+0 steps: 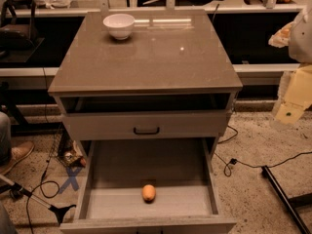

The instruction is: Pick orange from middle drawer and place on counter

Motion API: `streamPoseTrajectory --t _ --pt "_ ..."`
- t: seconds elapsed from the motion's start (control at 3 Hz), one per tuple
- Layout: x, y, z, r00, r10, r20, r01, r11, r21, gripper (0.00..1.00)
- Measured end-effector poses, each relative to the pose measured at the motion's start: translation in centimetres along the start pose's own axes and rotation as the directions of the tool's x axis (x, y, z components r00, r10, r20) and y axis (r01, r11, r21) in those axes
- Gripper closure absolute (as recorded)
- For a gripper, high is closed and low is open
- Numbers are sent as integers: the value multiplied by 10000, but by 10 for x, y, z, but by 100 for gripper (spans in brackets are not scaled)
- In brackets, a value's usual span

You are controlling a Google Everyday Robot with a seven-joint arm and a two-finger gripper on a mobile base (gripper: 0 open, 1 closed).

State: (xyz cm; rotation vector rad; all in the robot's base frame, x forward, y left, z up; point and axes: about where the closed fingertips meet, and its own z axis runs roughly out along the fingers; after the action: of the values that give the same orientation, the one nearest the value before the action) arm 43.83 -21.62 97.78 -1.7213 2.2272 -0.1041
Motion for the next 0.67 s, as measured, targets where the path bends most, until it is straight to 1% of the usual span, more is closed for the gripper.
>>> streamPoseTrajectory --t 0.33,0.67 --pt "0 0 0 10000 0 0 0 10000 0 0" --pt "-1 12 23 9966 821 -37 -822 9942 -695 0"
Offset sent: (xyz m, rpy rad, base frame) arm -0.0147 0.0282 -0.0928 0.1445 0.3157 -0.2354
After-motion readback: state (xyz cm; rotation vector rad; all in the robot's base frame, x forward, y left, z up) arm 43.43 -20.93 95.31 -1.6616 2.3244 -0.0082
